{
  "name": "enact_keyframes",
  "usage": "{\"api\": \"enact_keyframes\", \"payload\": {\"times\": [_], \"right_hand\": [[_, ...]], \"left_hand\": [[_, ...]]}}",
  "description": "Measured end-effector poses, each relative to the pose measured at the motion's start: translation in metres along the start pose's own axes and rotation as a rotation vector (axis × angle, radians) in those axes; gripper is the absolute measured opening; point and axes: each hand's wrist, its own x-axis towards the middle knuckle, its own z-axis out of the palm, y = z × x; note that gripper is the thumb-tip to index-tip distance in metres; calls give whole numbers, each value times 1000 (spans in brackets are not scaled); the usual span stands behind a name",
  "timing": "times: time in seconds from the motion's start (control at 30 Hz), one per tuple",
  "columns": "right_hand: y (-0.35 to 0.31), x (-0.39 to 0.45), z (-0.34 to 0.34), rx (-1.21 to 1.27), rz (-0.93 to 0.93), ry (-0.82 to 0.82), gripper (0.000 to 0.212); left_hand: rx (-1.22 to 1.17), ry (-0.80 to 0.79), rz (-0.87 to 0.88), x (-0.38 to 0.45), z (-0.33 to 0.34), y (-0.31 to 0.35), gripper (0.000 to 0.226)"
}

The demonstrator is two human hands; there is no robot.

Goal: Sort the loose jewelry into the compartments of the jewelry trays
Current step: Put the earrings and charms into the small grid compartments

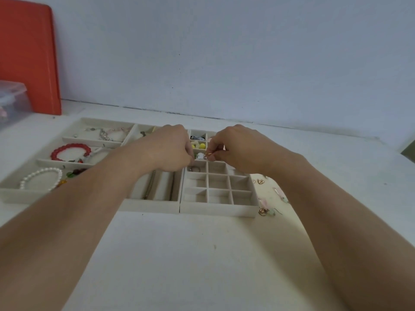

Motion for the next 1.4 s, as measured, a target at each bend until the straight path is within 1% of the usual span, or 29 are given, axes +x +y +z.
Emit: {"api": "enact_keyframes", "payload": {"times": [0.2, 0.33, 0.4, 0.7, 0.9, 1.03, 1.2, 1.3, 1.4], "right_hand": [[-4, 2, 5, 22, -24, -21, 11], [-13, 4, 10, 19, -25, -48, 12], [-16, 5, 12, -5, -42, -54, 14], [-20, 5, 16, -70, -70, -23, 15], [-20, 6, 17, -48, -56, 6, 13], [-17, 6, 14, -24, -32, 14, 12], [-14, 4, 9, 5, -27, -17, 15], [-15, 3, 9, -17, -38, -61, 22], [-17, 3, 9, -31, -51, -70, 25]], "left_hand": [[-35, 48, -15, -1, -4, 0, 11], [-122, 225, -7, 0, -12, -3, 17], [-161, 275, -30, 0, -15, -6, 19], [-126, 254, -43, 4, -10, -11, 15], [-125, 248, -33, 6, -9, -12, 13], [-134, 246, -40, 7, -7, -12, 15], [-127, 237, -32, 7, -6, -12, 14], [-122, 234, -32, 6, -5, -11, 14], [-124, 236, -35, 6, -6, -12, 13]]}}
